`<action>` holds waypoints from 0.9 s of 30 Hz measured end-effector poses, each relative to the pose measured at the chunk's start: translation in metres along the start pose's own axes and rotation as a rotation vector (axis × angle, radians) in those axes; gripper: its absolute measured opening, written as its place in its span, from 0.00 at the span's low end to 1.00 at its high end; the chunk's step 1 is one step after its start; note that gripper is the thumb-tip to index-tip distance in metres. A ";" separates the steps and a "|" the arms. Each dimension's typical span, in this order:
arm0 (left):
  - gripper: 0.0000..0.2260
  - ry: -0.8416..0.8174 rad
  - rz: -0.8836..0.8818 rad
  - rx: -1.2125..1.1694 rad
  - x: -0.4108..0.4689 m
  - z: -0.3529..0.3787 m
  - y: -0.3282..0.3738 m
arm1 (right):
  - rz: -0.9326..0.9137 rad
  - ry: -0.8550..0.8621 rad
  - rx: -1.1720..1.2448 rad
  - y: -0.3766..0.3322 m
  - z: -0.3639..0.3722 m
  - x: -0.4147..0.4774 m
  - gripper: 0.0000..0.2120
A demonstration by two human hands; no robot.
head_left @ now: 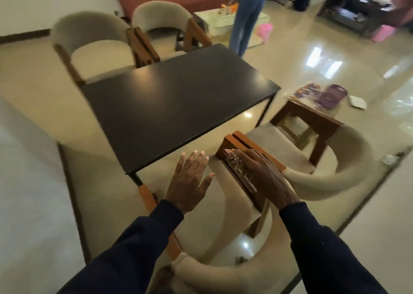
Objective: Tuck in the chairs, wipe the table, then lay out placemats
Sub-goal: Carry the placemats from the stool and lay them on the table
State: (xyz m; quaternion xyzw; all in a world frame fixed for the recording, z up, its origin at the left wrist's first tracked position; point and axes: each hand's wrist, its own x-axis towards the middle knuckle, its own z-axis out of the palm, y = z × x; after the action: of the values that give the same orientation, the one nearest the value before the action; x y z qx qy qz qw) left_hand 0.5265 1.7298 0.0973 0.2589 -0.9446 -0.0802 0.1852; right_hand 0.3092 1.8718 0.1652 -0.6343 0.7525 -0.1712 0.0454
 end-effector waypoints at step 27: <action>0.28 0.022 -0.416 0.103 0.083 0.069 0.157 | -0.358 -0.120 -0.024 0.198 -0.029 0.039 0.40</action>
State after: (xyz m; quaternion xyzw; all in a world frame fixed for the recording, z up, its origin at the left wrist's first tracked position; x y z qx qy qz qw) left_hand 0.3609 1.8242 0.0981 0.4581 -0.8717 -0.0655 0.1614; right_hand 0.1077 1.8672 0.1354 -0.7677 0.6256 -0.1294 0.0515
